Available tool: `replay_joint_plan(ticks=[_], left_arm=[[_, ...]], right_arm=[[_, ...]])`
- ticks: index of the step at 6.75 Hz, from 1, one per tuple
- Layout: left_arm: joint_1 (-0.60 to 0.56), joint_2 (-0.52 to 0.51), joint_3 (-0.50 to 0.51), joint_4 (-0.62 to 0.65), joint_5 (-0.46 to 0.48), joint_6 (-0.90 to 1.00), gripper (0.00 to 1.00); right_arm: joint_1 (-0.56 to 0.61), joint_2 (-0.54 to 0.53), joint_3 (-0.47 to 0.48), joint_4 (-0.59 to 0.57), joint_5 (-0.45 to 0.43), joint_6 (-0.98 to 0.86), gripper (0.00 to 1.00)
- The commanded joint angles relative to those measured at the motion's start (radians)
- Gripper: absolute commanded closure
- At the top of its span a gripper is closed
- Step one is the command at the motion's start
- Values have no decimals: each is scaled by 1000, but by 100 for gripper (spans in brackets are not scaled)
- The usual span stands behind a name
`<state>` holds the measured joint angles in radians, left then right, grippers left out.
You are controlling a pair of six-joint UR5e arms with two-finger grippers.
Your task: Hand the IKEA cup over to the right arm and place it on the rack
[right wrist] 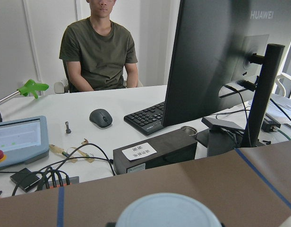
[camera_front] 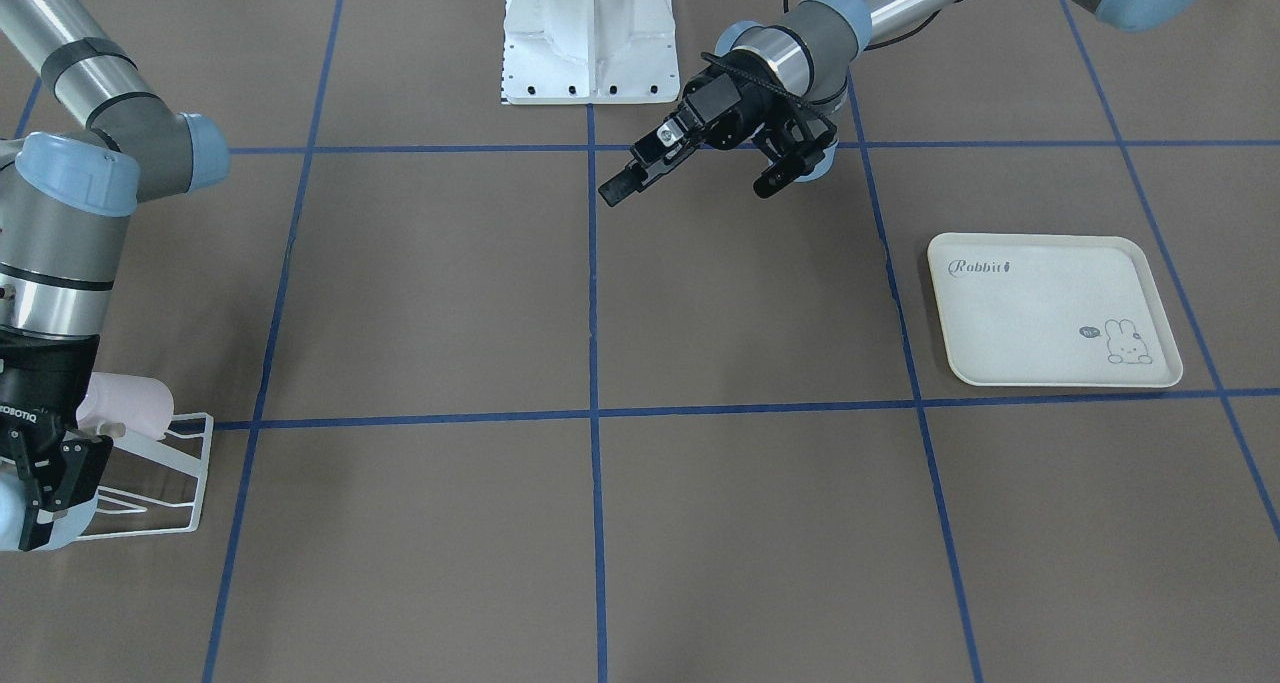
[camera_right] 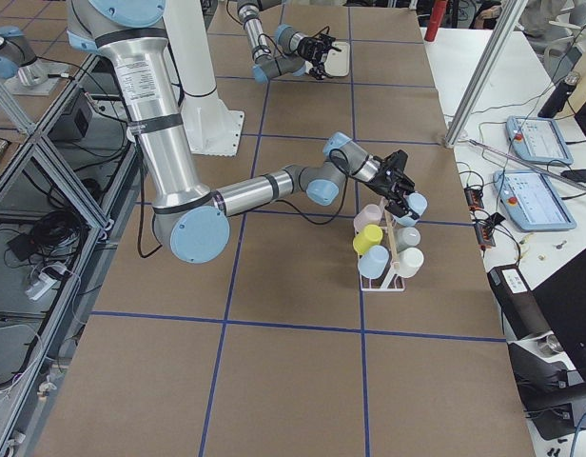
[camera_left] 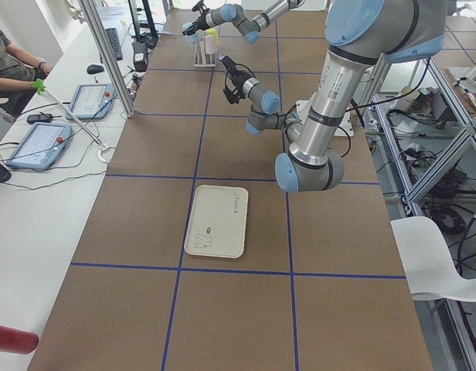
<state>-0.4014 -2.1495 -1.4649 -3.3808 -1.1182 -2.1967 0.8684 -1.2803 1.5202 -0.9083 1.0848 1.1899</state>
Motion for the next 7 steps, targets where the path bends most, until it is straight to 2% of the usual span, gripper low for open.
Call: replay_joint_plan(ticks=[1, 2, 3, 4, 6, 7], left_arm=[[1, 0, 0, 0, 0, 0, 0], [1, 0, 0, 0, 0, 0, 0], [3, 0, 0, 0, 0, 0, 0], [4, 0, 3, 0, 0, 0, 0], [1, -3, -3, 18, -5, 2, 0], [-8, -1, -3, 20, -21, 3, 0]], right_arm=[[-31, -1, 2, 0, -20, 0, 100], [-31, -1, 2, 2, -19, 0, 100], [-31, -2, 0, 6, -19, -1, 18], [-29, -16, 35, 9, -11, -6, 0], [-29, -77, 159, -1, 35, -99, 0], [-16, -77, 175, -4, 91, -99, 0]])
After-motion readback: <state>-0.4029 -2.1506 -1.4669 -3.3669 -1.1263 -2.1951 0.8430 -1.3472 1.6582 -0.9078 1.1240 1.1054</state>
